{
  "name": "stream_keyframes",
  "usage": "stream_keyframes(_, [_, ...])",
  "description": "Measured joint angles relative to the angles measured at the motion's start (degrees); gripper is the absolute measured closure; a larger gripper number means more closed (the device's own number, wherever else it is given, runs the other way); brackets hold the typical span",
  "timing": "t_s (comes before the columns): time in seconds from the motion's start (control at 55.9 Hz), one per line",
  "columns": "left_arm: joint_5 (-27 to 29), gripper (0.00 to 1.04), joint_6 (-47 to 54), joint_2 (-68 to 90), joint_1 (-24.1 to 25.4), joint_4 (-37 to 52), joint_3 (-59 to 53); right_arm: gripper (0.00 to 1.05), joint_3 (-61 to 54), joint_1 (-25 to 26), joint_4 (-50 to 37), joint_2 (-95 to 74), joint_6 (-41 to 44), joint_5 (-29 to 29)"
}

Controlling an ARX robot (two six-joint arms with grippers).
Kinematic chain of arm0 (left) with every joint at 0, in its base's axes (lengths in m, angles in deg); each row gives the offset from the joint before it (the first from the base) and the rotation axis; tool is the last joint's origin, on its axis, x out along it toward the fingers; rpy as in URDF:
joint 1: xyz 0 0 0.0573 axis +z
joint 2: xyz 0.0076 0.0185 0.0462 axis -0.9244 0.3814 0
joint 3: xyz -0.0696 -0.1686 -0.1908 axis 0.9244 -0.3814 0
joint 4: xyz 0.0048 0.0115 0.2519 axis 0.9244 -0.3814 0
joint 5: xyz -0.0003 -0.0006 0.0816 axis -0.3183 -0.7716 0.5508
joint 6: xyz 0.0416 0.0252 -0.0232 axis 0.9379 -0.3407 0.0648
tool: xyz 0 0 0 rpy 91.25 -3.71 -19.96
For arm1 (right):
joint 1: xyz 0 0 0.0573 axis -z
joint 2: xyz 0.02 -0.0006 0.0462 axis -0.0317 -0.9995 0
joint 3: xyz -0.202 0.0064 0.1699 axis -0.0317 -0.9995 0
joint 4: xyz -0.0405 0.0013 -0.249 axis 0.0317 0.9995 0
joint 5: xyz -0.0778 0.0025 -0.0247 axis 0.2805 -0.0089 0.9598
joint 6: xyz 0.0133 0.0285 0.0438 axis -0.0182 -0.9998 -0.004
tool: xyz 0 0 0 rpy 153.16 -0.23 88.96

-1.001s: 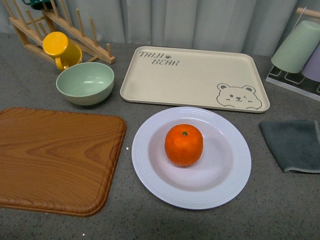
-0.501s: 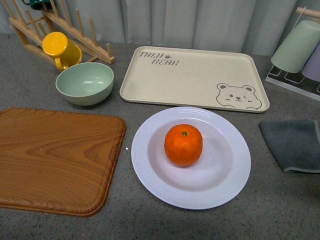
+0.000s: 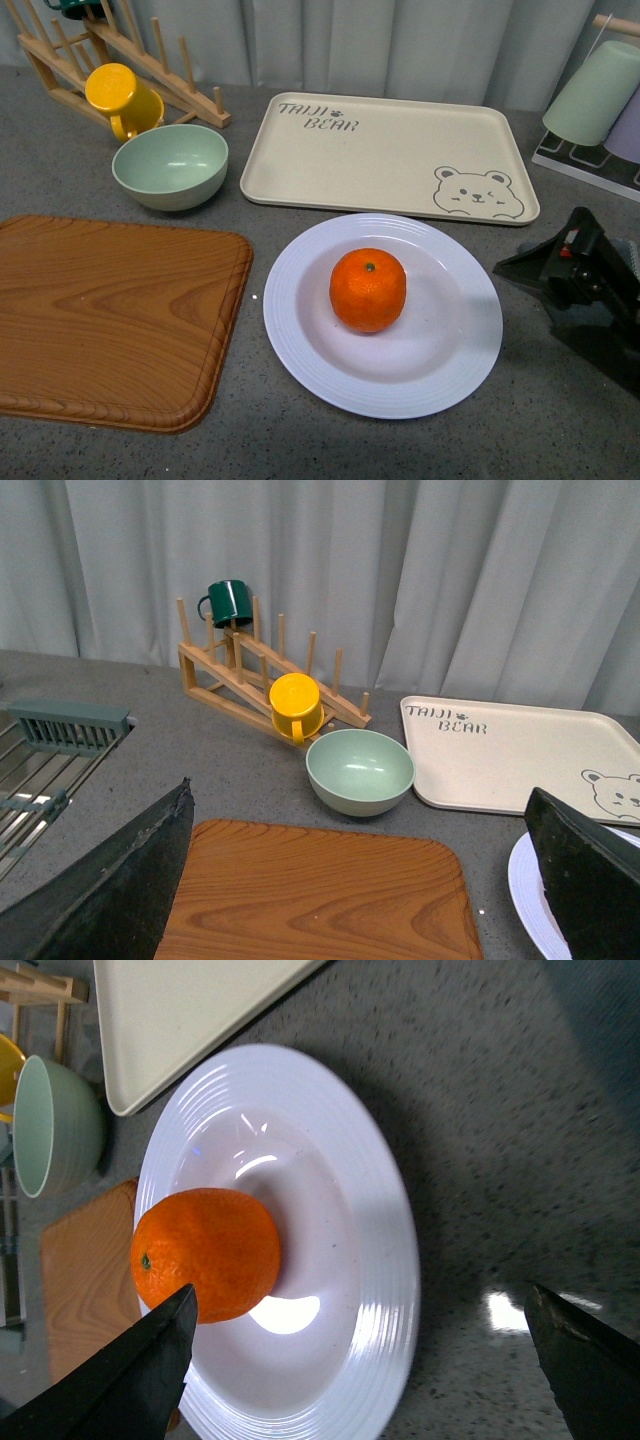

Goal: Place orange and plate with both arms

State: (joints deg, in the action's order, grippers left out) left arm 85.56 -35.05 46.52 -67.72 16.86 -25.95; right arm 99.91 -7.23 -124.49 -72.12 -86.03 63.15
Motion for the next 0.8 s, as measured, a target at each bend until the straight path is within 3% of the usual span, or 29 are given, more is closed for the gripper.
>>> stream_keyframes(0.608, [0.0, 0.06, 0.0, 0.0, 0.0, 0.0, 0.0, 0.10, 12.7, -4.8, -0.2, -13.7, -8.5, -0.1])
stream_keyframes(0.804, [0.0, 0.06, 0.0, 0.0, 0.0, 0.0, 0.0, 0.50, 13.4, -4.8, 0.8, -14.8, -8.8, 0.9])
